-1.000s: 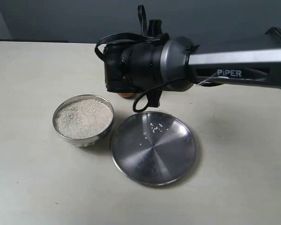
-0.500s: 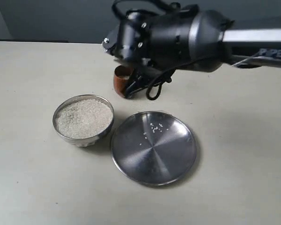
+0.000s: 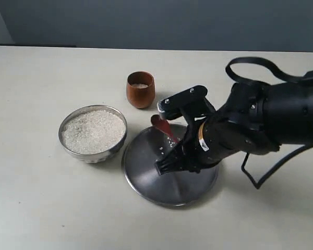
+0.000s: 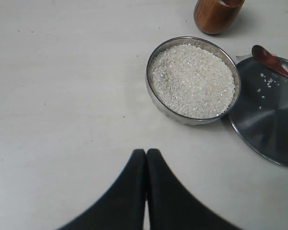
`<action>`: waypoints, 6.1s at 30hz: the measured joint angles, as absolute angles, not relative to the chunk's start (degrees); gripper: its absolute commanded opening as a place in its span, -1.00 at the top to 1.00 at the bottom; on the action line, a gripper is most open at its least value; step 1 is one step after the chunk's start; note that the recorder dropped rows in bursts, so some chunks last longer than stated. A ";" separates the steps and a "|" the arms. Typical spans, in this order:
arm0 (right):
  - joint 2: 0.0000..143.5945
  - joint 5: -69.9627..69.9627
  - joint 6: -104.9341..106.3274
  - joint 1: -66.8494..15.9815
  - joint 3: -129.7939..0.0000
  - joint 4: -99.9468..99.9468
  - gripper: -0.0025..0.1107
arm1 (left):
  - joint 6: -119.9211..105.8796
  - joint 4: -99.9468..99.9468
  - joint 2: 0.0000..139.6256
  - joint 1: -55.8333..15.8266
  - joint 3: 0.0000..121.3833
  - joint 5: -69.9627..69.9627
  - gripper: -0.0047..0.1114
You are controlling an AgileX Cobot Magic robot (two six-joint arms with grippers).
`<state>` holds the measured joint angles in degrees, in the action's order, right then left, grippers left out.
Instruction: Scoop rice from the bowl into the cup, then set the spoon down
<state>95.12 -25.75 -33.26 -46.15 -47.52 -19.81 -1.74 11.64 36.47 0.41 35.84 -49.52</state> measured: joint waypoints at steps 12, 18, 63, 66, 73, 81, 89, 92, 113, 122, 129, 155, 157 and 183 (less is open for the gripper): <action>99.57 -19.09 -31.94 -46.15 -44.54 -18.32 0.25 | -1.74 11.64 36.47 0.41 35.84 -49.52 0.91; 99.70 -18.52 -31.85 -46.15 -44.54 -19.59 0.12 | -1.74 11.64 36.47 0.41 35.84 -49.52 0.91; 24.49 -39.65 -38.81 -46.15 -22.55 -37.51 0.93 | -1.74 11.64 36.47 0.41 35.84 -49.52 0.91; 23.30 -41.09 -38.95 -46.15 -22.55 -37.15 0.93 | -1.74 11.64 36.47 0.41 35.84 -49.52 0.91; 23.17 -41.32 -39.04 -46.15 -22.55 -36.96 0.93 | -1.74 11.64 36.47 0.41 35.84 -49.52 0.91; 23.07 -41.32 -39.04 -46.15 -22.55 -36.96 0.93 | -1.74 11.64 36.47 0.41 35.84 -49.52 0.91; 23.07 -41.32 -39.04 -46.15 -22.55 -36.96 0.93 | -2.84 9.99 28.38 0.41 35.72 -39.73 0.91; 23.07 -41.32 -39.04 -46.15 -22.55 -36.96 0.93 | -3.05 9.99 23.55 0.41 34.14 -30.14 0.91; 23.07 -41.32 -39.18 -46.05 -22.55 -36.92 0.93 | -3.17 2.53 4.52 0.41 12.39 -14.65 0.91; 23.07 -41.32 -39.18 -46.05 -22.55 -36.92 0.93 | -3.17 1.50 0.36 0.41 6.60 -14.41 0.91; 22.85 -41.32 -39.18 -45.95 -22.55 -36.81 0.93 | -3.17 1.50 0.36 0.41 3.80 -14.67 0.91; 22.86 -41.32 -39.18 -45.95 -22.55 -36.81 0.93 | 0.00 -1.30 0.25 0.41 0.29 -19.42 0.91; 22.86 -41.32 -39.18 -45.95 -22.55 -36.81 0.93 | 0.00 -1.30 0.25 0.41 0.29 -19.42 0.91; 22.86 -41.32 -39.18 -45.95 -22.55 -36.78 0.93 | 0.00 -3.41 0.25 0.41 0.29 -19.54 0.91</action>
<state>22.86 -41.32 -39.18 -45.95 -22.55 -36.78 0.00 -3.41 0.25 0.41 0.29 -19.54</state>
